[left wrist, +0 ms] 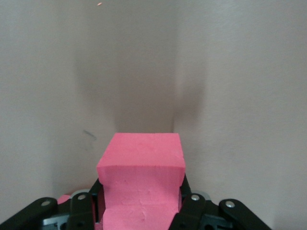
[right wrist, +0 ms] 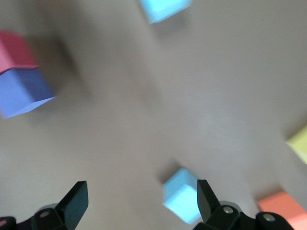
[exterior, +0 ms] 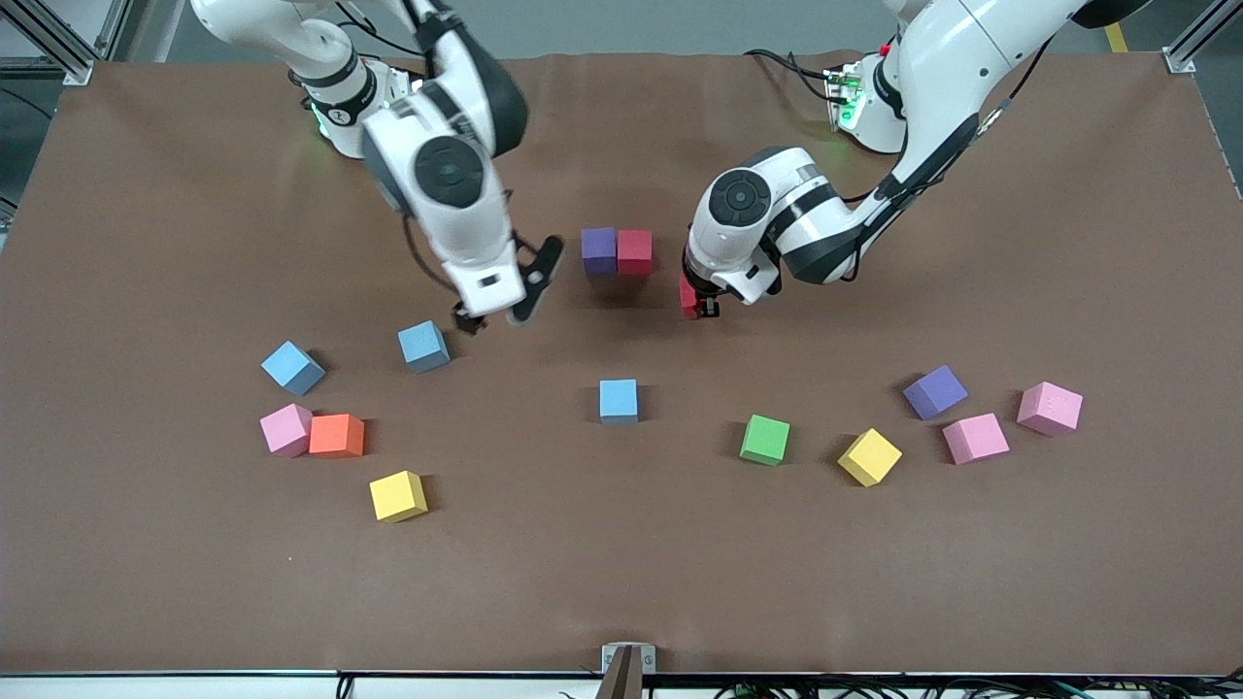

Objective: Arrange 11 blocks into digit 3
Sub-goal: 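Carry red toward pink with the left gripper while the right gripper reaches yellow, then grasp the yellow block with the right gripper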

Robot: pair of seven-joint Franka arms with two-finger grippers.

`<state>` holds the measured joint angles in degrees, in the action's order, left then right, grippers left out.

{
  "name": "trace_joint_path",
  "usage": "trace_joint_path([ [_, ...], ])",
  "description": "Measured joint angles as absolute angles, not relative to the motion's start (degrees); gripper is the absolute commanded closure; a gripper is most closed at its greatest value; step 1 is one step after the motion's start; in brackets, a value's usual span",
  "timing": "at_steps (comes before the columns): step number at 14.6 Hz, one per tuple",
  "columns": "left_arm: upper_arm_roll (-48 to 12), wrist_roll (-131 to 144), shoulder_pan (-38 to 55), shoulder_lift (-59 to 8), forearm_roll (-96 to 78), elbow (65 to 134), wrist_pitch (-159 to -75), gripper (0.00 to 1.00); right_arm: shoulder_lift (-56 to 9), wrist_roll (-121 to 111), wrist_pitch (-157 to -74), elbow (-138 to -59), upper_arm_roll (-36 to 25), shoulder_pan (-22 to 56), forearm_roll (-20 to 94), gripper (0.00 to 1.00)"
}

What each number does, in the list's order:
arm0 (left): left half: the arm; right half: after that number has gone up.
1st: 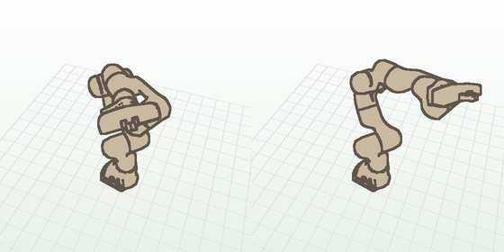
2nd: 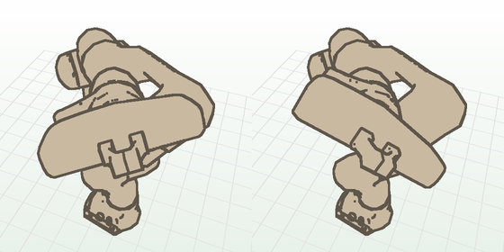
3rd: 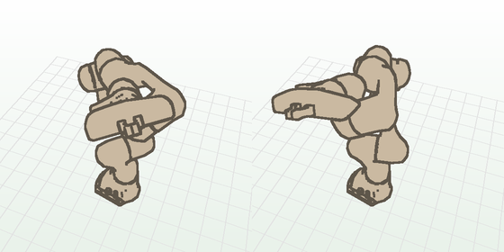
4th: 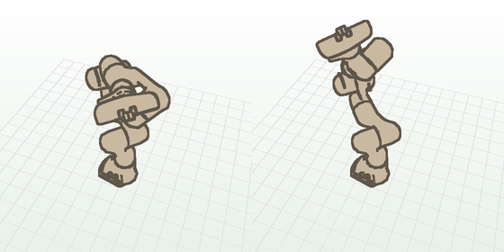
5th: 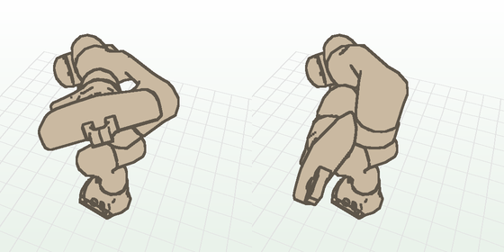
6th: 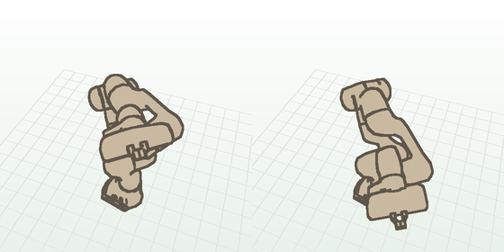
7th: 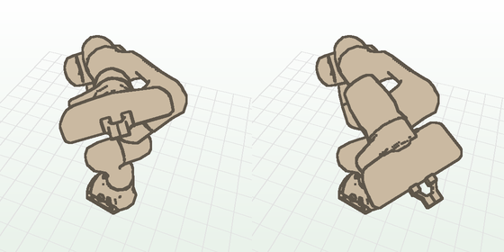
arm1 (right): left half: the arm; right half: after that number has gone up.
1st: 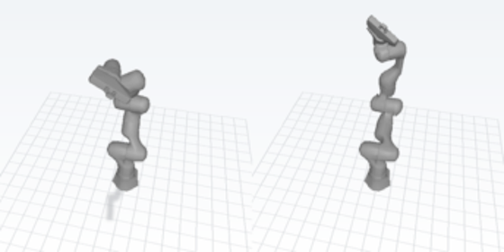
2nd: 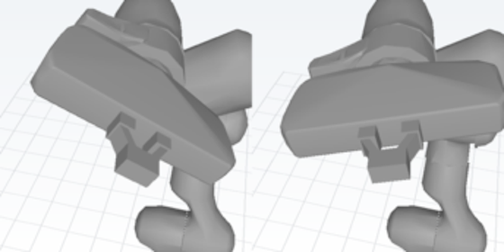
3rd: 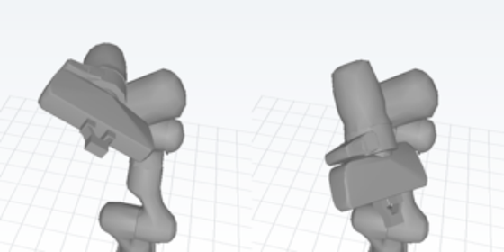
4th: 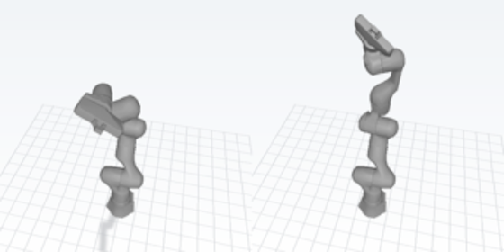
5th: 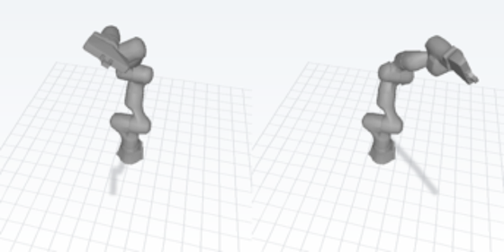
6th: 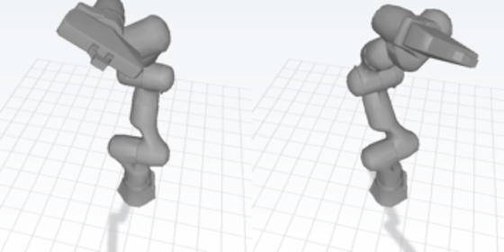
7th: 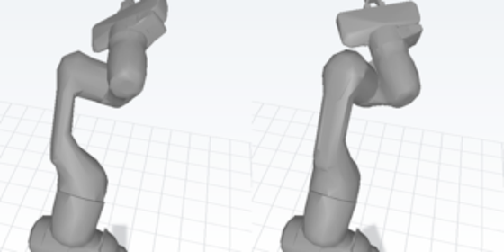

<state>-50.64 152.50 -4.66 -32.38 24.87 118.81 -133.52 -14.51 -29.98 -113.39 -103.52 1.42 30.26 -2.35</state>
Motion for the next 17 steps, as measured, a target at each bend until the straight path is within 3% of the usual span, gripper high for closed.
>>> trace_joint_path([
  [3,-50.66,155.94,-1.83,-32.32,24.87,120.65,-135.41,0.75,-17.02,-30.01,-113.50,-99.35,1.41,23.84,-2.35,0.00],
  [9,-50.55,156.14,-1.02,-32.26,24.87,125.53,-142.50,0.75,-30.61,-22.19,-116.73,-88.72,1.46,16.42,-2.26,0.00],
  [17,-50.46,156.52,-1.44,-31.91,24.87,129.27,-148.50,0.75,-37.87,-8.55,-127.42,-86.11,1.55,11.52,-0.93,0.00],
])
